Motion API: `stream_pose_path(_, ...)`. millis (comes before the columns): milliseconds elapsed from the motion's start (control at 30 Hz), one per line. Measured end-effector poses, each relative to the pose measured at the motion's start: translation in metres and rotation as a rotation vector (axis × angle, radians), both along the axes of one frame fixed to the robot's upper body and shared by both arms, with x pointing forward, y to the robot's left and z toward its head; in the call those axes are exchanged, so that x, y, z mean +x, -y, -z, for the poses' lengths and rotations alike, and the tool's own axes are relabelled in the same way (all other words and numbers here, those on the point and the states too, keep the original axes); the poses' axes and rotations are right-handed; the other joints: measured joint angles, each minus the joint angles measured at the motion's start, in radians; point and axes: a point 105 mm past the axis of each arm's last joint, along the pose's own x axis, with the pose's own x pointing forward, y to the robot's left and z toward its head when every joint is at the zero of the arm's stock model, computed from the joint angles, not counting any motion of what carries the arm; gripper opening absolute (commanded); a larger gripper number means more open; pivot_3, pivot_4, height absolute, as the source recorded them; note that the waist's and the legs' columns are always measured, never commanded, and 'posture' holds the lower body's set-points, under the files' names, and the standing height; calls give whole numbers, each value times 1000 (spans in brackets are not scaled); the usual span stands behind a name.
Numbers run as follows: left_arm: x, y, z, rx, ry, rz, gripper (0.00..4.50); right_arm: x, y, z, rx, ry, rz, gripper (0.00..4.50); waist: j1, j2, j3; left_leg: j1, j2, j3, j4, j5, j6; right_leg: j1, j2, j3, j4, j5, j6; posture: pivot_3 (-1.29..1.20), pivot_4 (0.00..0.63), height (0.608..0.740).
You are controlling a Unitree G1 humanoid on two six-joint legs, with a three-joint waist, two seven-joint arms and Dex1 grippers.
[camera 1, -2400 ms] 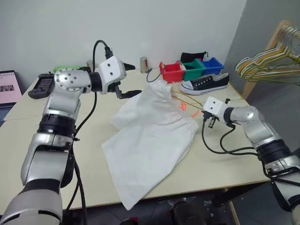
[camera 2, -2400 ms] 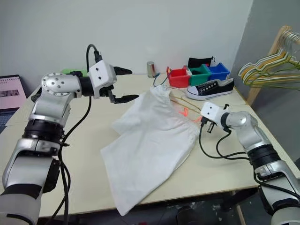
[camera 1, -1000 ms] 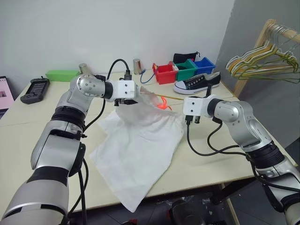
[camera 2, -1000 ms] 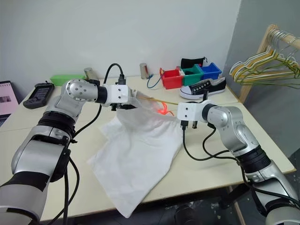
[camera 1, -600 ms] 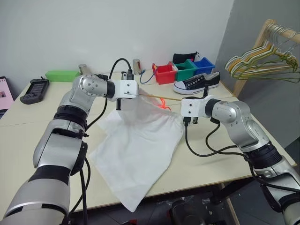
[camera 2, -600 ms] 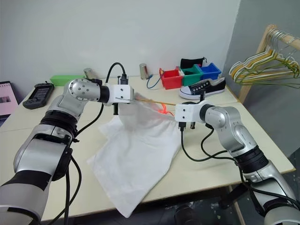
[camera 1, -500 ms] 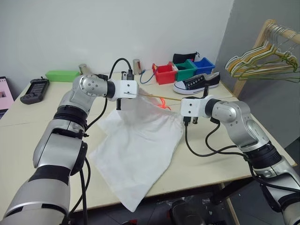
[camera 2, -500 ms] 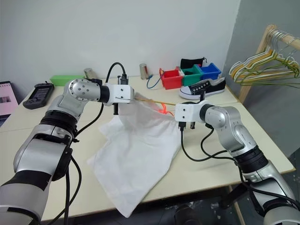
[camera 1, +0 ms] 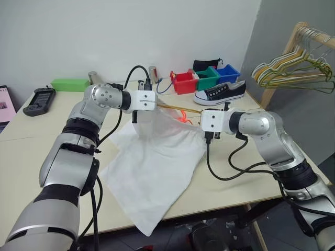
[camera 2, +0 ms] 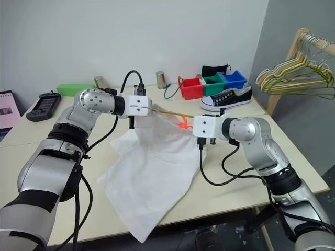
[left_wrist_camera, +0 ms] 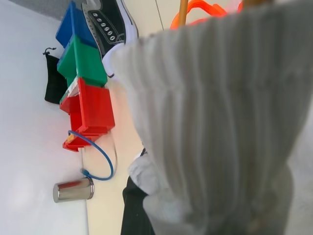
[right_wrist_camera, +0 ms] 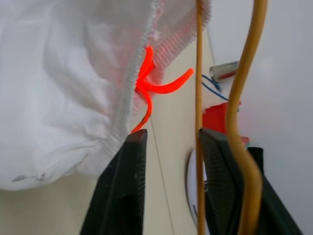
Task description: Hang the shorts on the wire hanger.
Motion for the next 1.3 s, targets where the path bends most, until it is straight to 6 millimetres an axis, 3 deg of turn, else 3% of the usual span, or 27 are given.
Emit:
stream_pose_path(133,-3,3,3,2,6,19,0,-6,8,-1,4,-72,1,3522,-12,0,0,0,0,0,0,0,0,0,0,0,0,0,0,-329,0,740)
stream_pose_path(267,-9,-13,26,19,-56,-14,0,-5,29,-17,125,-191,96,4469,-27,0,0,1,0,0,0,0,0,1,0,0,0,0,0,-329,3,740)
stream_pose_path(400,-17,-19,38,14,-85,-20,0,-3,34,-36,211,-228,114,4469,-44,0,0,1,1,-1,0,0,0,1,0,0,1,0,0,-317,7,740)
stream_pose_path(467,-19,-20,41,18,-87,-23,0,-4,37,-35,241,-280,123,4469,-44,0,0,1,1,-1,0,0,0,1,0,0,1,0,0,-315,9,740)
stream_pose_path(567,-22,-22,38,-3,-90,-33,0,-10,40,-19,275,-414,132,4469,-43,-1,0,1,1,-1,1,0,0,1,0,0,1,0,0,-318,14,740)
stream_pose_path(700,-31,-30,27,-115,-120,-60,0,-7,55,33,402,-668,265,4469,-47,-1,-1,1,1,1,1,0,0,1,0,1,1,0,0,-316,18,740)
stream_pose_path(800,-42,-36,23,-218,-179,-83,0,-6,38,62,576,-877,327,4469,-52,-1,0,3,1,0,1,0,1,0,1,1,6,0,0,-304,19,740)
stream_pose_path(867,-48,-39,24,-245,-207,-99,0,-4,23,69,668,-978,339,4469,-50,-1,0,3,1,0,1,1,1,0,1,1,8,0,0,-304,19,740)
stream_pose_path(1133,-56,-47,23,-246,-224,-147,0,-1,-10,66,810,-1128,331,4469,-13,-1,-1,3,0,-2,2,2,3,0,1,1,8,0,0,-259,24,740)
stream_pose_path(1300,-58,-48,23,-241,-221,-152,0,-2,-12,66,826,-1149,333,3514,9,-1,-1,2,0,-2,1,2,3,0,1,1,7,0,0,-253,24,740)
